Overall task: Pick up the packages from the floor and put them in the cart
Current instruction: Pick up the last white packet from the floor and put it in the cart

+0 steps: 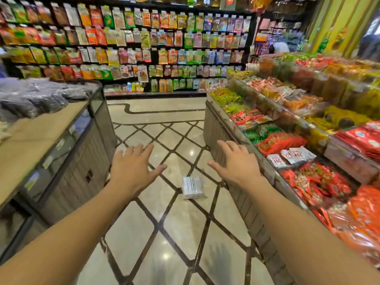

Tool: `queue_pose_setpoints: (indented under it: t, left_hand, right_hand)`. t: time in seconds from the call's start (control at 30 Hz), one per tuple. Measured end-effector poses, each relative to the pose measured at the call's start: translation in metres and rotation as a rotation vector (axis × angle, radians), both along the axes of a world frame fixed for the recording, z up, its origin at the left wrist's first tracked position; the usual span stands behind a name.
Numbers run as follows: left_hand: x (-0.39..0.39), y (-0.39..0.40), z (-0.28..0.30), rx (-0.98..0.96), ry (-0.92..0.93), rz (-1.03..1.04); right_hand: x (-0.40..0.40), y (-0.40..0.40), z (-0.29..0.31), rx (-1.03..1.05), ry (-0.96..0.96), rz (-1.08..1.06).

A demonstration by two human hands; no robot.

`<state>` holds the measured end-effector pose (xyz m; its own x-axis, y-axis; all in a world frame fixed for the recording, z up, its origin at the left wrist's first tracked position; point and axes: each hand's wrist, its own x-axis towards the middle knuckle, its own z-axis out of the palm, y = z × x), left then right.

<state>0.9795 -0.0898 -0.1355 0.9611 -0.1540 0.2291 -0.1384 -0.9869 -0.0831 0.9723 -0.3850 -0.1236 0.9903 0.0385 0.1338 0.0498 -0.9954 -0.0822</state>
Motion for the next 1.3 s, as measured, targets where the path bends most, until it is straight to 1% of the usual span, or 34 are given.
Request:
queue_pose_setpoints:
  t: [0.17, 0.33, 0.57, 0.73, 0.8, 0.87, 1.0, 1.13, 1.3]
  left_hand:
    - [0.121, -0.007, 0.001, 0.000, 0.054, -0.019]
    - [0.237, -0.023, -0.013, 0.005, 0.085, -0.051]
    - [0.411, -0.057, -0.056, 0.087, 0.141, -0.054]
    - [0.534, -0.082, -0.099, 0.100, 0.263, -0.040]
    - [0.578, -0.090, -0.122, 0.111, 0.309, -0.045]
    - [0.616, -0.096, -0.153, 0.083, 0.357, -0.032]
    - [0.663, -0.099, -0.230, 0.045, 0.478, -0.014]
    - [0.696, -0.100, -0.330, 0.000, 0.578, 0.010]
    - [0.722, -0.104, -0.488, -0.002, 0.723, 0.042]
  right_hand:
    - [0.118, -0.001, 0.003, 0.030, 0.003, -0.030]
    - [0.229, -0.011, -0.016, 0.043, 0.042, -0.050]
    - [0.412, -0.037, -0.068, 0.083, 0.084, -0.046]
    - [0.554, -0.053, -0.117, 0.167, 0.151, -0.058]
    - [0.602, -0.056, -0.150, 0.184, 0.189, -0.056]
    - [0.638, -0.059, -0.190, 0.224, 0.213, -0.077]
    - [0.686, -0.067, -0.278, 0.332, 0.341, -0.178]
    - [0.708, -0.072, -0.378, 0.414, 0.457, -0.290]
    - [0.704, -0.069, -0.537, 0.428, 0.594, -0.419]
